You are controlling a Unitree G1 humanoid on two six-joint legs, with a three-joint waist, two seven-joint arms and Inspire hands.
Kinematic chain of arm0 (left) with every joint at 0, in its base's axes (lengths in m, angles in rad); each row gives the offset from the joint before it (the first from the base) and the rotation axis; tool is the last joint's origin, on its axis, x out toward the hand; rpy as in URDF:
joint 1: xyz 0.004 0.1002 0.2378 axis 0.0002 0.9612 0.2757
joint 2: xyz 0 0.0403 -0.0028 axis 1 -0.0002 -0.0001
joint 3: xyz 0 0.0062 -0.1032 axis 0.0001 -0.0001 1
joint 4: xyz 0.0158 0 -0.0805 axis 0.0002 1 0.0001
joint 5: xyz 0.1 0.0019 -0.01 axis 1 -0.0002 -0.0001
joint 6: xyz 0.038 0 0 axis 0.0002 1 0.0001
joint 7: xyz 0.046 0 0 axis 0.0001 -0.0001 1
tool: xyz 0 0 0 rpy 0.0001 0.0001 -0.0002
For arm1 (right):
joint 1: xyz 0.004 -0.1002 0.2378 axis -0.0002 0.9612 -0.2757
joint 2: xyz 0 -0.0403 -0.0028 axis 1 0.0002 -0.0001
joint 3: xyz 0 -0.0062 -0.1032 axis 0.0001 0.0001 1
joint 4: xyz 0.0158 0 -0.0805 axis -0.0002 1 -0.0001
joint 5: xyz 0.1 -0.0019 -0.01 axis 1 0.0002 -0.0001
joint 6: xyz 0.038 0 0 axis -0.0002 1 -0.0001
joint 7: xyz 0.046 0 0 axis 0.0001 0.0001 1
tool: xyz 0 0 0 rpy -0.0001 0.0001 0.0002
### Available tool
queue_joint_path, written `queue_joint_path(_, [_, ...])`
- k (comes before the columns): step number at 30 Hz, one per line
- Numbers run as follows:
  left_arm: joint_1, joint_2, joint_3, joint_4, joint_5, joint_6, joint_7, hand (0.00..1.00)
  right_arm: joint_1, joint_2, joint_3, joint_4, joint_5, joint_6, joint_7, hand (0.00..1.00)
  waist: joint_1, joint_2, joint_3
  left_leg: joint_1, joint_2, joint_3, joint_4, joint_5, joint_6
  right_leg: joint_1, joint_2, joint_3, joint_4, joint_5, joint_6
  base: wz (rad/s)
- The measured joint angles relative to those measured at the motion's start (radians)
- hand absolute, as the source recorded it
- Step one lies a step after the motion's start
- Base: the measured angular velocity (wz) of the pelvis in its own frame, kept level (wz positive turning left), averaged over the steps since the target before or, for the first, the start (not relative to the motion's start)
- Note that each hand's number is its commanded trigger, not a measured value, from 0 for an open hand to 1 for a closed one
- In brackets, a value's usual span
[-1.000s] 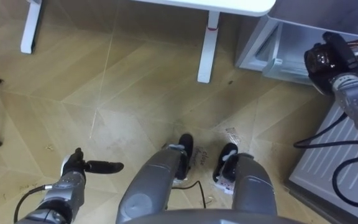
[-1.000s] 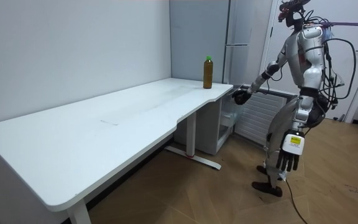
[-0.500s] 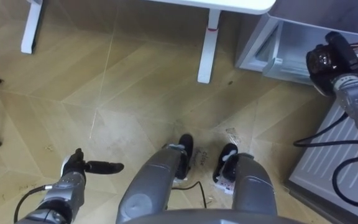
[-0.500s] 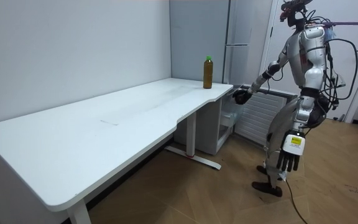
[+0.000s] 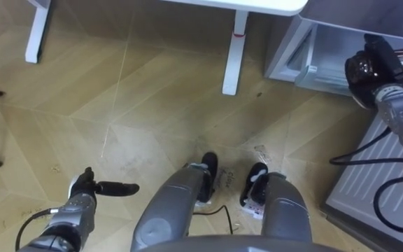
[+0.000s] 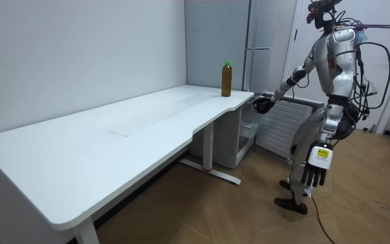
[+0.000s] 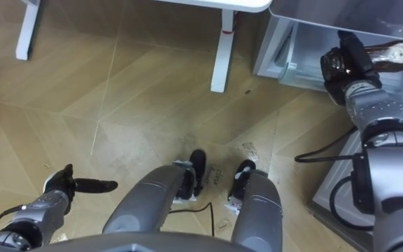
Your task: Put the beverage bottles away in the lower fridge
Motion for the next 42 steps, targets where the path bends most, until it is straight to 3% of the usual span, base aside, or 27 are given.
queue_joint_path(11, [0.008, 0.006, -0.009, -0.003, 0.002, -0.003, -0.011, 0.0, 0.0, 0.0, 0.0, 0.004, -0.001, 0.0, 0.0, 0.0, -0.005, -0.005, 0.002, -0.004, 0.002, -0.003, -0.003, 0.0, 0.0, 0.002, 0.002, -0.007, -0.013, 0.0, 0.0, 0.0])
queue_joint_path(16, [0.025, 0.022, -0.007, 0.001, 0.001, -0.004, -0.01, 0.0, 0.0, 0.0, -0.002, 0.006, -0.07, 0.0, -0.006, 0.0, -0.019, -0.008, 0.0013, -0.004, 0.002, -0.004, -0.013, 0.0, 0.001, 0.002, 0.004, -0.008, -0.025, 0.002, 0.003, 0.0])
queue_joint_path(21, [0.027, 0.022, -0.006, 0.001, 0.002, -0.021, -0.005, 0.0, -0.001, -0.003, -0.001, 0.006, -0.387, 0.0, -0.087, 0.0, -0.031, -0.008, 0.0013, -0.003, 0.001, -0.003, -0.022, 0.0, 0.001, 0.0, 0.01, -0.006, -0.032, 0.002, 0.004, 0.0])
queue_joint_path(28, [0.026, 0.021, -0.009, 0.002, -0.007, -0.025, 0.055, 0.0, -0.003, -0.005, 0.0, -0.016, -0.685, 0.004, -0.249, 0.0, -0.037, -0.008, 0.0008, -0.001, 0.002, 0.007, -0.033, 0.0, 0.001, -0.011, 0.011, 0.008, -0.026, -0.001, 0.004, -0.02])
queue_joint_path(32, [0.028, 0.021, -0.01, 0.009, -0.008, -0.025, 0.079, 0.0, -0.032, -0.005, 0.003, -0.029, -0.89, 0.051, -0.338, 0.0, -0.052, -0.009, 0.0011, -0.002, -0.001, 0.01, -0.038, 0.0, 0.0, -0.019, 0.003, 0.01, -0.012, -0.007, 0.002, 0.0])
queue_joint_path(42, [0.02, 0.019, -0.012, 0.023, 0.001, -0.028, 0.1, 0.0, -0.034, -0.005, 0.049, -0.052, -1.213, 0.053, -0.503, 0.0, -0.051, -0.034, 0.0136, -0.03, 0.004, 0.029, -0.018, -0.003, -0.003, -0.058, 0.012, 0.033, 0.004, -0.008, -0.001, -0.05])
